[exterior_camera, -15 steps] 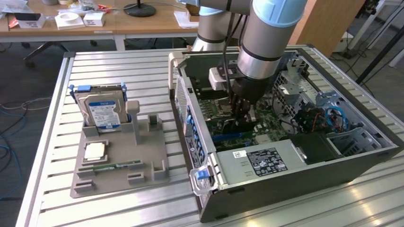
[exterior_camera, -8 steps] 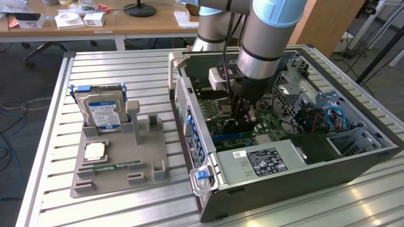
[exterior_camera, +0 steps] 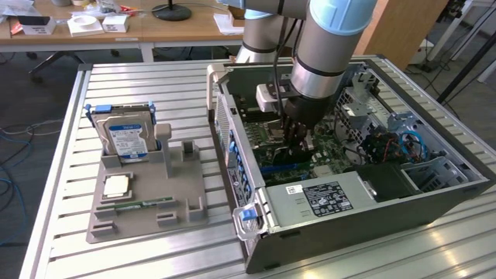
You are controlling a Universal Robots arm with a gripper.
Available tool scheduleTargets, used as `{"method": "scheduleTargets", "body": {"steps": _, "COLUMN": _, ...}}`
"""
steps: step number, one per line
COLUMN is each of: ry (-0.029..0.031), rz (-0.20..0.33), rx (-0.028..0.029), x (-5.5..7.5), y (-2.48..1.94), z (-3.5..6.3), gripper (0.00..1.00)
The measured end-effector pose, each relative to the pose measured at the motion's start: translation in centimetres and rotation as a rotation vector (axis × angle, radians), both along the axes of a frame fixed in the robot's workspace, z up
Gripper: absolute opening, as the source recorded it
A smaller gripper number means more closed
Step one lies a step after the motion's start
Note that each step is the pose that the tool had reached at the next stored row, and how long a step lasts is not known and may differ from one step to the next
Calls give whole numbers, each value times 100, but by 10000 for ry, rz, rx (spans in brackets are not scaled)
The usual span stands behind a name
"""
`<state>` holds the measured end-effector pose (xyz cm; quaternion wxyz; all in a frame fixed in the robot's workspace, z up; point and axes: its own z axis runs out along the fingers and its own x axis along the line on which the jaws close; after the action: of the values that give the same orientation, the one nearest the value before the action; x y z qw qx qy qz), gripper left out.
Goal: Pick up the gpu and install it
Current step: 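Insert the gpu into the slot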
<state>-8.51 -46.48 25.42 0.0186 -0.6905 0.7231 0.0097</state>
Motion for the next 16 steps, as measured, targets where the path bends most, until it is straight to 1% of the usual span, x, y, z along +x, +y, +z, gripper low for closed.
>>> {"method": "scheduleTargets", "body": {"steps": 16, "ry": 3, "rz": 0, "rx": -5, "x": 0, "y": -1, "z": -27, "gripper": 26}}
